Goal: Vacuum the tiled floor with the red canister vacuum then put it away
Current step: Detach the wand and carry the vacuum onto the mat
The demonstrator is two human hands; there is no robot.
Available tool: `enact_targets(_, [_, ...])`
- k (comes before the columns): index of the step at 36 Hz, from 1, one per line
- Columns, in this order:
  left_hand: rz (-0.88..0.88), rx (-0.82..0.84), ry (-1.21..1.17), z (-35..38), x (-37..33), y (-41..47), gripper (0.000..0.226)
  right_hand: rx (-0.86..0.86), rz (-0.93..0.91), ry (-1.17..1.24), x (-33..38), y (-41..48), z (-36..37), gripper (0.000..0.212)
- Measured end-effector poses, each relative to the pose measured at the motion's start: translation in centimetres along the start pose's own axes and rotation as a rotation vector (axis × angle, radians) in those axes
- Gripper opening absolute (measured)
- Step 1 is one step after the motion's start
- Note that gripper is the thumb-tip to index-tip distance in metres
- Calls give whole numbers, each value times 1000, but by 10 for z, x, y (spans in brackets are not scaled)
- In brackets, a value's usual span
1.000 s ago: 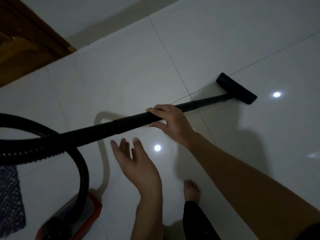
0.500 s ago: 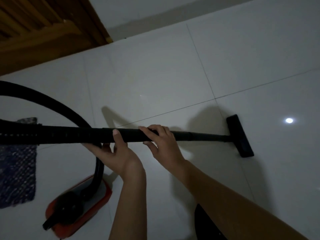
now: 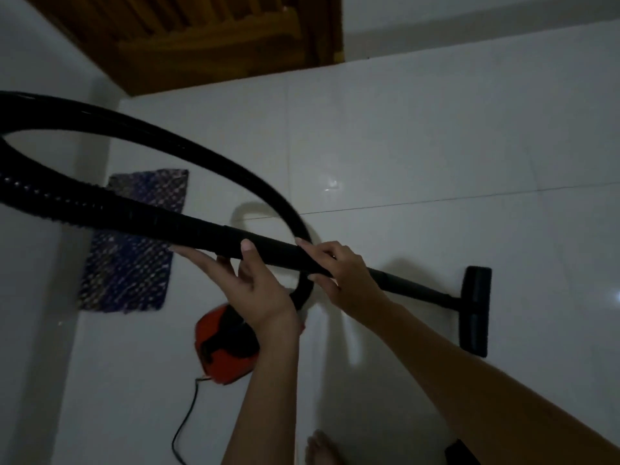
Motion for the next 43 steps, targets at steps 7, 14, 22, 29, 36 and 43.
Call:
enact_targets(7, [35, 48, 101, -68, 25, 25, 86, 32, -103, 171, 38, 12, 79, 57])
enact_targets(14, [46, -60, 69, -88, 55, 28, 91, 241, -248, 306, 35, 15, 110, 56])
enact_targets(22, [190, -147, 16, -96, 111, 56, 83, 135, -579, -1, 11, 38, 148, 65])
enact_targets(29, [227, 102, 121, -104, 146, 89, 100, 42, -696, -26, -6, 66, 183, 63])
enact_targets(36, [148, 29, 62, -126, 171, 94, 109, 71, -823, -102, -13, 72, 202, 61])
enact_targets(43, [63, 25, 8, -115, 177, 82, 109, 189, -791, -34, -30, 78, 193, 67])
Point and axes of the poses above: each hand's wrist, its own y-axis towards the middle knuckle, its own z-axis out of the palm, x = y × z, the point moved 3 cm from there along y, towards the middle knuckle, and after that the axes turned 1 degree about x, right-handed, at the moved point
